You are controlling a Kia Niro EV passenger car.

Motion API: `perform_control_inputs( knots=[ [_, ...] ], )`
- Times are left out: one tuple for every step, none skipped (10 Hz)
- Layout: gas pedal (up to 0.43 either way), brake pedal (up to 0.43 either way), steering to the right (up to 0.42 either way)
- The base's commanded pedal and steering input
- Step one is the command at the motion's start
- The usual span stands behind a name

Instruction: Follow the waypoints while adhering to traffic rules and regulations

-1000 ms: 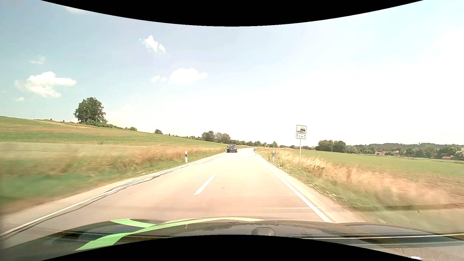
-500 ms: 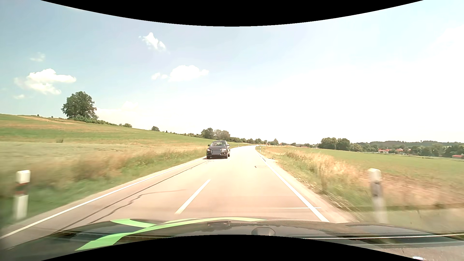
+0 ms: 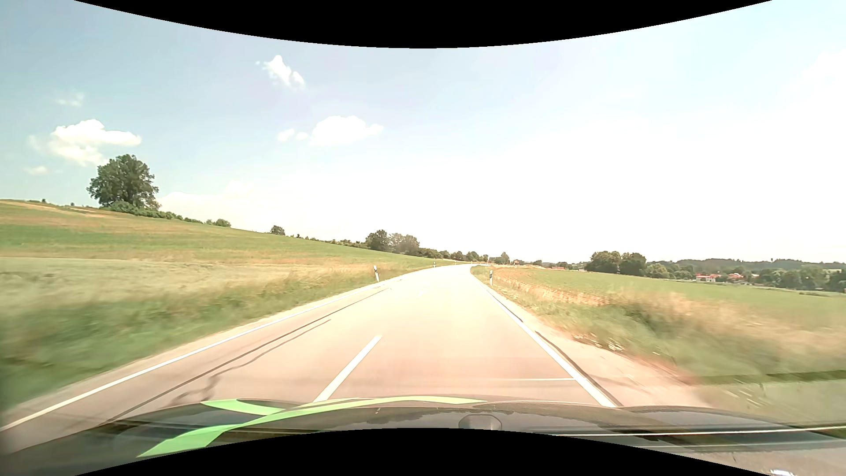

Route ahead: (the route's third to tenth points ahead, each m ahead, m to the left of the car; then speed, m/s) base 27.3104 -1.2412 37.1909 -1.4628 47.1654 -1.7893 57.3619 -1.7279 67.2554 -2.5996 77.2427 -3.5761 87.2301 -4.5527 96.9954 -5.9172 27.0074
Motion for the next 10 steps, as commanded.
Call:
perform_control_inputs(
  knots=[
    [0.197, 0.000, 0.002],
    [0.209, 0.000, 0.004],
    [0.220, 0.000, 0.006],
    [0.209, 0.000, 0.007],
    [0.157, 0.000, 0.007],
    [0.138, 0.000, 0.007],
    [0.157, 0.000, 0.007],
    [0.197, 0.000, 0.006],
    [0.220, 0.000, 0.005],
    [0.220, 0.000, 0.005]
  ],
)
